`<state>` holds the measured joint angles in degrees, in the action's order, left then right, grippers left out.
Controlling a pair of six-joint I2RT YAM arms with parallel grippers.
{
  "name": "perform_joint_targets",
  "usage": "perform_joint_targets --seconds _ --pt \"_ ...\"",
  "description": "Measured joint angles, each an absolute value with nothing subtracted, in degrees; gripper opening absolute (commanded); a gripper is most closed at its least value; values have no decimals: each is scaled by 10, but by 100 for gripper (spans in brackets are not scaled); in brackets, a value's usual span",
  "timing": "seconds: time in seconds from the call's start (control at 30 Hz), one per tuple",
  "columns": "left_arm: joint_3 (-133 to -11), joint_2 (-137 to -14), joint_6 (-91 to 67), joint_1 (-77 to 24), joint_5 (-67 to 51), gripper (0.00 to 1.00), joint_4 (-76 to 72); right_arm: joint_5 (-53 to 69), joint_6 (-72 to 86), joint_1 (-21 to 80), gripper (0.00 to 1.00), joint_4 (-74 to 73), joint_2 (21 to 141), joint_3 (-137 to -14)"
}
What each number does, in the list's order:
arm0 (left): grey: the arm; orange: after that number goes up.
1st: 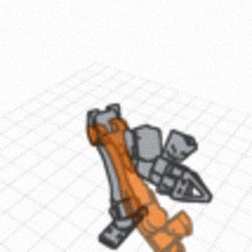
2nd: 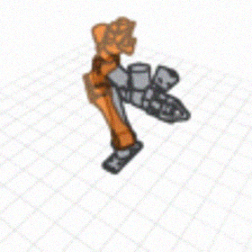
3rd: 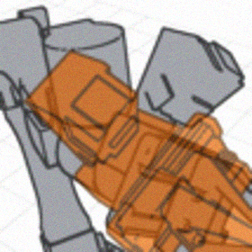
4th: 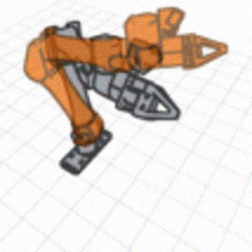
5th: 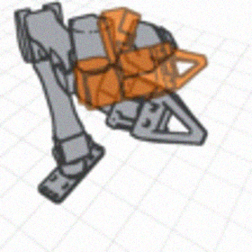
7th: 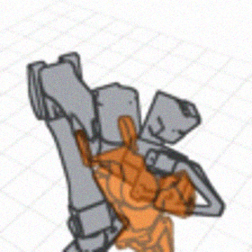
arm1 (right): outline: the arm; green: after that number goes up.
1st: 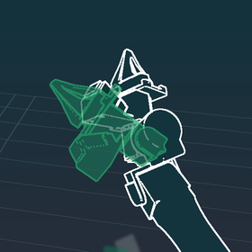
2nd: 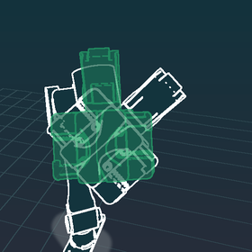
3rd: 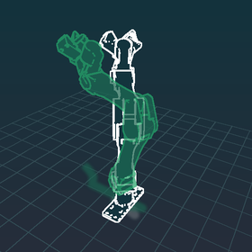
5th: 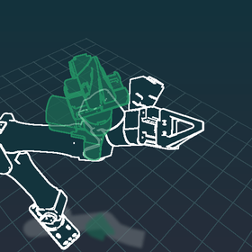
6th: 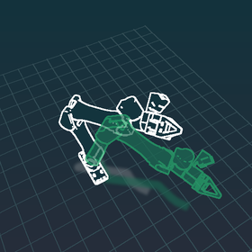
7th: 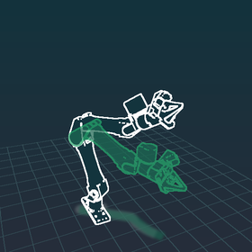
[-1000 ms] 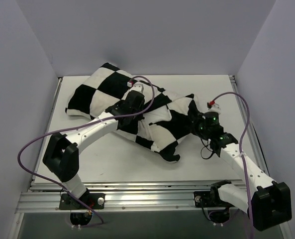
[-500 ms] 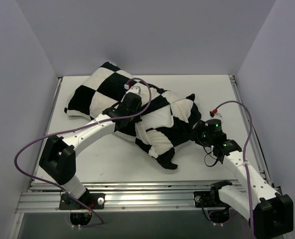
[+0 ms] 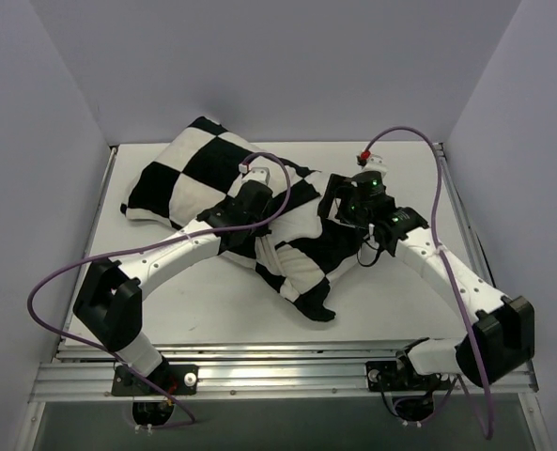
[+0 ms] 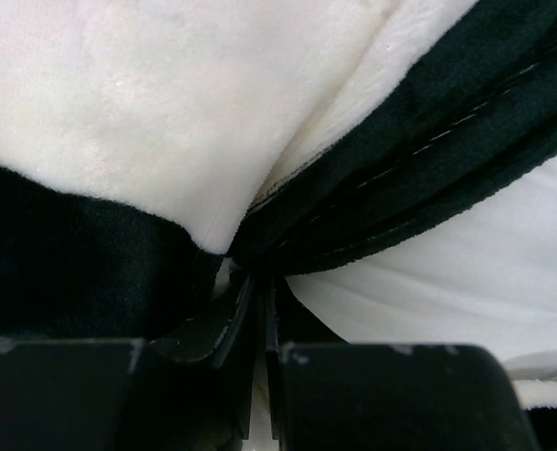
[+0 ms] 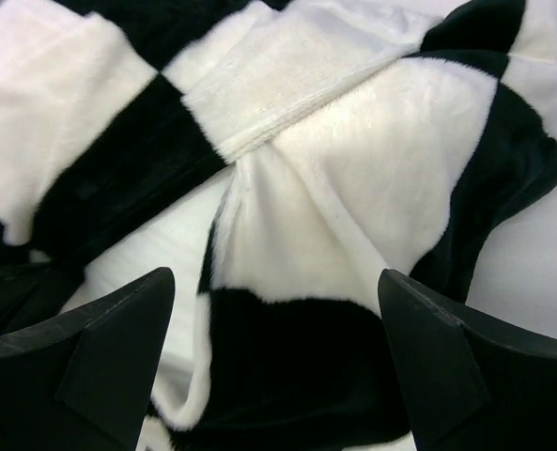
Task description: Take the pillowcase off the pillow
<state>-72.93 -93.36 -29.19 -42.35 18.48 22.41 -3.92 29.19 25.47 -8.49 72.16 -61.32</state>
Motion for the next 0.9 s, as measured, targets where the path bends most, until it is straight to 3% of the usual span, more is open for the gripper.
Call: perform_joint_targets --seconds 0.17,0.27,0.43,0.6,0.67,0.8,0.9 --pt "-729 -934 -296 -425 190 14 224 -60 288 263 83 -74 806 -619" --pt "-729 -934 -298 -425 191 14 224 -74 288 263 76 -58 824 -607" --pt "-720 -934 -310 -424 191 14 218 -81 293 232 67 -24 802 -544" --pt "-707 -932 -319 -420 187 14 205 -64 302 123 63 -18 738 -456" --pt "-702 -929 -324 -419 183 13 201 -43 308 100 57 -11 724 -431" --pt "-692 -916 -326 -418 174 13 200 42 327 87 25 74 722 -365" --pt "-687 -907 -321 -418 164 14 201 121 332 82 11 144 740 -333"
